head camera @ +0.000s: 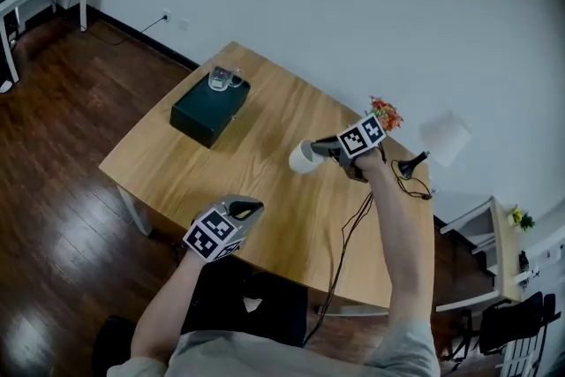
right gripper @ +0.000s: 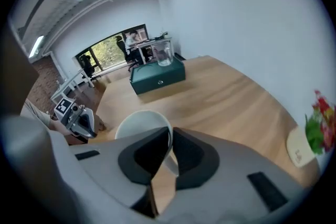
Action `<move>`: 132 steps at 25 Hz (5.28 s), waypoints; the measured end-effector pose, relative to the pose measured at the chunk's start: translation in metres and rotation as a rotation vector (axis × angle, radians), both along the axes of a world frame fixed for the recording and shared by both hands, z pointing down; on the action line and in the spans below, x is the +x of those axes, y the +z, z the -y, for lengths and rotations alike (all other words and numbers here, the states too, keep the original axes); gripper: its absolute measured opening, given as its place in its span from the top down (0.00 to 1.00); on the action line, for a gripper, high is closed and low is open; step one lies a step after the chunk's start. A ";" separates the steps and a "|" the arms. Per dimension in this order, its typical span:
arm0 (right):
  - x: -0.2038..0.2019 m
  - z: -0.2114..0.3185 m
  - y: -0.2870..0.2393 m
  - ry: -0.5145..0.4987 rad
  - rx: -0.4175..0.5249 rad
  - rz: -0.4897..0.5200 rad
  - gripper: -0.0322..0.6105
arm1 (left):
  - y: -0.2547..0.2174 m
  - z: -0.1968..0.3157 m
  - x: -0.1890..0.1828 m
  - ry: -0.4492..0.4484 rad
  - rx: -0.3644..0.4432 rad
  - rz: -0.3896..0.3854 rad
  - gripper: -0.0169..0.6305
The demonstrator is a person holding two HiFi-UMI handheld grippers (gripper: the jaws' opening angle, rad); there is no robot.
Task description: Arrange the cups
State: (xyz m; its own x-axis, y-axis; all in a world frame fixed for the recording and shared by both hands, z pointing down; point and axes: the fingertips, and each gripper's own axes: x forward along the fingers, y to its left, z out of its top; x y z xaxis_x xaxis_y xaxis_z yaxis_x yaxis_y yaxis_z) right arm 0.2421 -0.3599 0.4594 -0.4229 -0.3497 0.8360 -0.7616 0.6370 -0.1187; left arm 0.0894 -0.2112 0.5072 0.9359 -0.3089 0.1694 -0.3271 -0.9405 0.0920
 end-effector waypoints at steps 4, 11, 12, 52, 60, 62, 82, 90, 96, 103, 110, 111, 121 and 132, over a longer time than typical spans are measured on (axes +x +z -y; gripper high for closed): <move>-0.091 0.045 -0.029 -0.126 0.048 -0.022 0.90 | 0.000 0.001 0.000 -0.004 -0.004 0.001 0.96; -0.209 0.120 -0.047 -0.174 0.088 0.013 0.89 | 0.000 0.000 0.002 -0.003 -0.013 0.004 0.96; -0.222 0.128 -0.045 -0.175 0.084 0.017 0.89 | -0.003 0.000 0.002 -0.004 -0.013 0.000 0.96; -0.167 -0.041 -0.140 -0.216 0.662 0.632 0.91 | 0.000 0.005 -0.008 -0.011 -0.037 -0.016 0.96; 0.034 -0.275 -0.174 0.192 1.106 0.636 0.91 | -0.004 0.001 -0.011 0.040 -0.045 -0.021 0.96; 0.061 -0.301 -0.149 0.300 1.116 0.567 0.91 | -0.007 0.004 -0.010 0.057 -0.056 -0.038 0.96; 0.098 -0.392 -0.066 0.507 1.157 0.290 0.91 | -0.043 -0.087 0.142 0.330 -0.125 -0.269 0.96; 0.083 -0.367 -0.033 0.493 1.073 0.386 0.91 | -0.039 -0.096 0.162 0.312 -0.073 -0.186 0.96; 0.064 -0.338 -0.026 0.445 1.022 0.428 0.91 | -0.037 -0.100 0.160 0.301 -0.045 -0.171 0.96; 0.069 -0.328 -0.022 0.518 1.044 0.517 0.91 | -0.026 -0.090 0.150 0.257 -0.063 -0.145 0.96; 0.044 -0.330 -0.006 0.459 0.991 0.485 0.91 | -0.007 -0.084 0.157 0.236 -0.122 -0.047 0.96; 0.040 -0.331 -0.007 0.444 0.989 0.468 0.91 | -0.007 -0.083 0.157 0.234 -0.129 -0.043 0.96; 0.040 -0.339 -0.019 0.416 1.017 0.470 0.91 | 0.010 -0.094 0.166 0.251 -0.033 0.089 0.96; 0.041 -0.338 -0.016 0.418 1.004 0.475 0.91 | 0.009 -0.092 0.164 0.243 -0.032 0.090 0.96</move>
State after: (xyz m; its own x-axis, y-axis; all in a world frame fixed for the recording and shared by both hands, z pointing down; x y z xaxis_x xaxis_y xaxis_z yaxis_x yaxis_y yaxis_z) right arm 0.2834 -0.0220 0.4438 -0.3137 -0.9441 -0.1014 -0.9473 0.3185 -0.0346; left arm 0.2536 -0.1193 0.5161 0.9626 -0.0701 0.2617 -0.1003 -0.9895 0.1038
